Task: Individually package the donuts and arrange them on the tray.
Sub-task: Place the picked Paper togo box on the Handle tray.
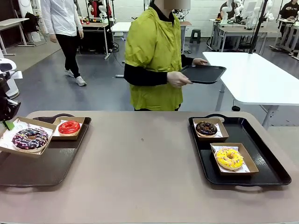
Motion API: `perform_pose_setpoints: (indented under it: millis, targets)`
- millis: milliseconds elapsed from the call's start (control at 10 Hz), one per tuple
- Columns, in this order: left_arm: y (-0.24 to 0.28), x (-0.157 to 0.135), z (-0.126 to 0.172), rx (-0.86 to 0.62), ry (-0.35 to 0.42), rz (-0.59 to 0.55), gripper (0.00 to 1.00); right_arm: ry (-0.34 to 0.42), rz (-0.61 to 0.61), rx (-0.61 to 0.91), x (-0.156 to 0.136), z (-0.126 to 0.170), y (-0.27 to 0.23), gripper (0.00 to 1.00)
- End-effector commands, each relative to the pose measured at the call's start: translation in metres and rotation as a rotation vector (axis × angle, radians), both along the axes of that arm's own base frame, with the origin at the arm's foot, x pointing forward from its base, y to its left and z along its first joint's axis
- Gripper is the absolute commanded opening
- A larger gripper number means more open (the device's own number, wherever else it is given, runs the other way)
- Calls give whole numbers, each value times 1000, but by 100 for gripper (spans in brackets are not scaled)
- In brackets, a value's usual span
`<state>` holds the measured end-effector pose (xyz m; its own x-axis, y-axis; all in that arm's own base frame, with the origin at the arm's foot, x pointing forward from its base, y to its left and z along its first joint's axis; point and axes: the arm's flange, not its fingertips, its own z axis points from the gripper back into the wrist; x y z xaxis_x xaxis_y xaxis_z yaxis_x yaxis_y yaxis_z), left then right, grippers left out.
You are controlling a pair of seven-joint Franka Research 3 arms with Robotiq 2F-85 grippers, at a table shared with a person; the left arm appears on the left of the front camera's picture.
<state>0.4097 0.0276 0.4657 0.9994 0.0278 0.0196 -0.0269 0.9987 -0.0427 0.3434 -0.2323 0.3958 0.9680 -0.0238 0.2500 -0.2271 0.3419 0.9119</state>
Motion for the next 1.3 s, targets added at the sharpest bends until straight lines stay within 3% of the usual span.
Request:
perform_pose_setpoints:
  millis: [0, 600, 1000, 1100, 1200]
  targets:
    - [3, 12, -38, 0, -2, -38, 1, 7, 14, 3, -2, 1, -1, 100]
    - [2, 32, -87, -4, 27, -45, 1, 7, 14, 3, -2, 1, -1, 100]
    - [0, 36, -94, -3, 38, -60, 1, 7, 14, 3, -2, 1, -1, 100]
    - [0, 35, -94, -6, 36, -60, 50, 7, 14, 3, -2, 1, -1, 100]
    - [0, 35, -93, -9, 40, -64, 60, 7, 14, 3, -2, 1, -1, 100]
